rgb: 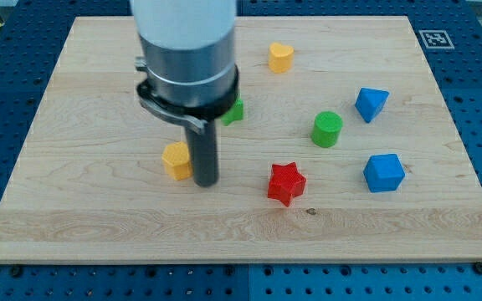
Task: Push the yellow hexagon at the left side of the green star
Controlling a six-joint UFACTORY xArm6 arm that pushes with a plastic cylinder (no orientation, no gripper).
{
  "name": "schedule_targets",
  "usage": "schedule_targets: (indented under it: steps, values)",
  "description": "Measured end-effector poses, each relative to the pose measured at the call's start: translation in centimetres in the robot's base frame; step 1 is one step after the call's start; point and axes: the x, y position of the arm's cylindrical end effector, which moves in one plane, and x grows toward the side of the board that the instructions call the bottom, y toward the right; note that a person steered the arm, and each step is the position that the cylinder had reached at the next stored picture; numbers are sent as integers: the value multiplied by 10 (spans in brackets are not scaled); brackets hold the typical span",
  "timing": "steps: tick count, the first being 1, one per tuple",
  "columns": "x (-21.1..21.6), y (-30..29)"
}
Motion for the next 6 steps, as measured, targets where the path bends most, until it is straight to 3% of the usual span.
schedule_targets:
  steps: [1, 2, 4, 5, 6]
  values:
    - [-44, -39]
    - [-60, -61]
    - [2, -36]
    - [2, -59]
    - [-33, -87]
